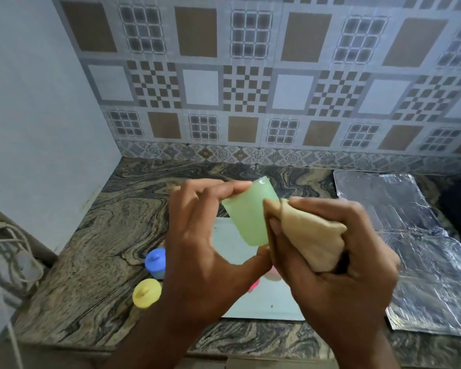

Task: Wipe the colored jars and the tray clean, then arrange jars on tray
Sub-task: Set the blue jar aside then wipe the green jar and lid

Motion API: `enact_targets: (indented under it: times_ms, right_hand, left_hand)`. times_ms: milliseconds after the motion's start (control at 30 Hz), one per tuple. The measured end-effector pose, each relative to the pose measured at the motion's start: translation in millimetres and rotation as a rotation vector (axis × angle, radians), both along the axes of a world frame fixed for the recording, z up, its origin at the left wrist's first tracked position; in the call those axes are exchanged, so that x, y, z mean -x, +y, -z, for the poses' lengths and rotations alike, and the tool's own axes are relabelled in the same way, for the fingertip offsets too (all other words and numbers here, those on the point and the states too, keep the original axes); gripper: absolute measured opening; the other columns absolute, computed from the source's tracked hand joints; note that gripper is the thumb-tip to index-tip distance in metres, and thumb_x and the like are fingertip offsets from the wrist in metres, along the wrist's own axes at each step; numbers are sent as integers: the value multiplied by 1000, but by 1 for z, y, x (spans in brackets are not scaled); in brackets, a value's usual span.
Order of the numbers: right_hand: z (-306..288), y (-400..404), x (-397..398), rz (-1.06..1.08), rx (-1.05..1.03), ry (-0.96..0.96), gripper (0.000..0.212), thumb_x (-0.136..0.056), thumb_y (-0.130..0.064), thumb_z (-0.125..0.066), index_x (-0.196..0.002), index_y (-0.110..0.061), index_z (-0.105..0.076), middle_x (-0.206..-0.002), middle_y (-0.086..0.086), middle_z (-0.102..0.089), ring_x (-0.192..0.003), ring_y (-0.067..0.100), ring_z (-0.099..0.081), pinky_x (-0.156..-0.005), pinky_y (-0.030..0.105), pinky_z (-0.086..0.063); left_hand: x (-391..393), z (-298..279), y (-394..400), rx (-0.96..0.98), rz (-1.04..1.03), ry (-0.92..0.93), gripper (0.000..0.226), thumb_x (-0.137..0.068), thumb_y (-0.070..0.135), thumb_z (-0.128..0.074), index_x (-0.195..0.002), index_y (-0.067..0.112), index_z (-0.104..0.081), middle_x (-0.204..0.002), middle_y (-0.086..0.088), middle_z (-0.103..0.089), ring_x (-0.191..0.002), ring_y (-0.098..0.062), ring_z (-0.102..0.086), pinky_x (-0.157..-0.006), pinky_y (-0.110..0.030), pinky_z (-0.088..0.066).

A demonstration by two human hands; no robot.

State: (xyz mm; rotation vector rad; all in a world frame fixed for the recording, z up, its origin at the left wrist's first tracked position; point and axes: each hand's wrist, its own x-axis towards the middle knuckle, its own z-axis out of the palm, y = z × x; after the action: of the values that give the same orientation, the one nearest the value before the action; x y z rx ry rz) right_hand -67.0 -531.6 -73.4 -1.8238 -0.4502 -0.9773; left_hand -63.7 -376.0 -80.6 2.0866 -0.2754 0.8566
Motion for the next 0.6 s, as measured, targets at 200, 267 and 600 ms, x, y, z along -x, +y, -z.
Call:
enact_targets:
  times_ms: [200, 267, 600]
  right_hand:
    - [-4, -2, -11, 52, 191, 30, 23, -79, -6, -91, -93, -5, -74, -86, 1, -73, -77, 9, -64, -75, 9, -45]
    - [-1, -3, -16, 101, 120, 65, 21, -82, -12, -90, -92, -9, -72, -85, -4, -73, -72, 7, -64, -70, 12, -47]
    - [14, 6, -4, -43, -207, 33, 24, -89, -31, -81, -105, -26, -63, -95, -14, -73, -74, 3, -72, -64, 18, -55]
  left_hand:
    - [1, 1, 1, -113, -29, -83, 70, -60, 28, -100, -122, 19, -71, -111, 4, -60, -108, -13, -53, -89, -42, -50]
    - [1, 2, 2, -96, -23, -77, 65, -61, 31, -97, -119, 16, -72, -111, 4, -60, -109, -13, -53, -90, -44, -50]
    - [-5, 4, 9, 129, 39, -10, 67, -67, 38, -90, -123, 20, -57, -119, -1, -62, -112, -19, -62, -96, -23, -44]
